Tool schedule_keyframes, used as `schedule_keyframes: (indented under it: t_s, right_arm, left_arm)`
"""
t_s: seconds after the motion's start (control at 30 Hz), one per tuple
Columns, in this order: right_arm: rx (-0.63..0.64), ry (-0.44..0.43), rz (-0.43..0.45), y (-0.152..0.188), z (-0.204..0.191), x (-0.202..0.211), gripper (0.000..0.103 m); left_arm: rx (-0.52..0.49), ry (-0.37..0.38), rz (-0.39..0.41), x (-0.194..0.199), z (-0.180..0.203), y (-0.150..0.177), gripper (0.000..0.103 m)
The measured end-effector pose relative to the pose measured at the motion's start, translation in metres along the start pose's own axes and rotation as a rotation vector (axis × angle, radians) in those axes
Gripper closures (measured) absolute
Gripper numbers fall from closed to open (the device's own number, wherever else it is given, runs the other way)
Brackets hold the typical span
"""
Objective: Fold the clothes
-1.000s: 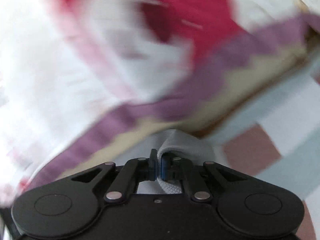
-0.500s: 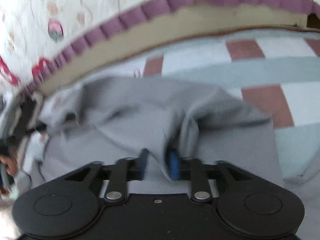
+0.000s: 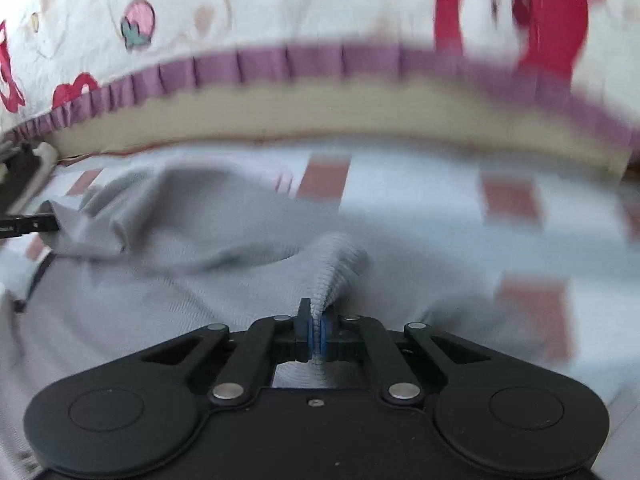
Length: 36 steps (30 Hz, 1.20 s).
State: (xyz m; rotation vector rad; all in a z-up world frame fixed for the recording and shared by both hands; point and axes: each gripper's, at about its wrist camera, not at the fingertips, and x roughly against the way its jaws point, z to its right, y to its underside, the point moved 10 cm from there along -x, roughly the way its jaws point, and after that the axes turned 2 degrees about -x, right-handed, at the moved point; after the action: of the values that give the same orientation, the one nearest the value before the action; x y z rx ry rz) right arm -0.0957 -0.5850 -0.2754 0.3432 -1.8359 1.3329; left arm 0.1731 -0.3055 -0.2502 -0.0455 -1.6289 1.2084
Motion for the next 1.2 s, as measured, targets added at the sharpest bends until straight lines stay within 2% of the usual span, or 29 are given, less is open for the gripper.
schedule_keyframes:
  t_s: [0.07,0.2,0.23,0.3,0.37,0.53,0.63,0.77,0.87,0.93,0.97,1.0,1.03,1.07,1.1,1.13,1.2]
  right_arm:
    - [0.054,0.103,0.091,-0.040,0.013,0.010,0.099]
    - [0.137,0.343,0.298,-0.130,0.047,0.037,0.099]
    - [0.139,0.365,0.316,-0.139,0.050,0.040,0.099]
    - [0.141,0.407,0.353,-0.158,0.058,0.045,0.099]
    - [0.142,0.447,0.385,-0.174,0.065,0.051,0.099]
    - [0.099,0.467,0.330,-0.158,0.086,0.043,0.100]
    - [0.061,0.474,0.312,-0.147,0.098,0.042,0.100]
    - [0.011,0.464,0.316,-0.144,0.106,0.041,0.100]
    - [-0.015,0.440,0.315,-0.143,0.108,0.040,0.100]
    - [-0.003,0.421,0.313,-0.147,0.104,0.035,0.100]
    - [0.016,0.444,0.317,-0.152,0.106,0.030,0.099]
    - [0.031,0.468,0.320,-0.157,0.107,0.025,0.087]
    - [0.021,0.494,0.318,-0.162,0.111,0.019,0.079]
    - [-0.017,0.495,0.296,-0.159,0.115,0.014,0.069]
    - [-0.055,0.497,0.275,-0.156,0.119,0.008,0.067]
    - [-0.093,0.498,0.253,-0.153,0.123,0.003,0.066]
    - [-0.154,0.489,0.213,-0.139,0.129,-0.005,0.058]
  left_arm:
    - [-0.030,-0.024,0.077,0.001,-0.001,-0.029,0.098]
    - [0.052,-0.014,0.250,0.010,-0.010,-0.111,0.098]
    - [0.051,-0.014,0.290,0.013,-0.009,-0.126,0.098]
    - [0.050,-0.003,0.337,0.017,-0.004,-0.139,0.098]
    - [0.060,0.009,0.331,0.011,-0.002,-0.135,0.098]
    - [0.118,0.069,0.284,-0.010,-0.001,-0.122,0.098]
    - [0.139,0.105,0.279,-0.010,0.004,-0.119,0.098]
    - [0.066,0.075,0.310,0.001,0.018,-0.123,0.098]
    - [0.070,0.043,0.310,0.003,0.016,-0.124,0.098]
    - [0.076,0.005,0.332,0.000,0.009,-0.131,0.098]
    - [0.078,-0.037,0.346,-0.006,0.004,-0.136,0.098]
    - [0.081,-0.080,0.359,-0.011,-0.002,-0.140,0.096]
    - [0.077,-0.121,0.363,-0.017,-0.006,-0.142,0.084]
    - [0.049,-0.152,0.325,-0.025,-0.009,-0.137,0.070]
    - [0.021,-0.183,0.286,-0.033,-0.013,-0.133,0.048]
    - [0.002,-0.204,0.251,-0.038,-0.016,-0.127,0.047]
    - [0.032,-0.166,0.206,-0.033,-0.024,-0.102,0.046]
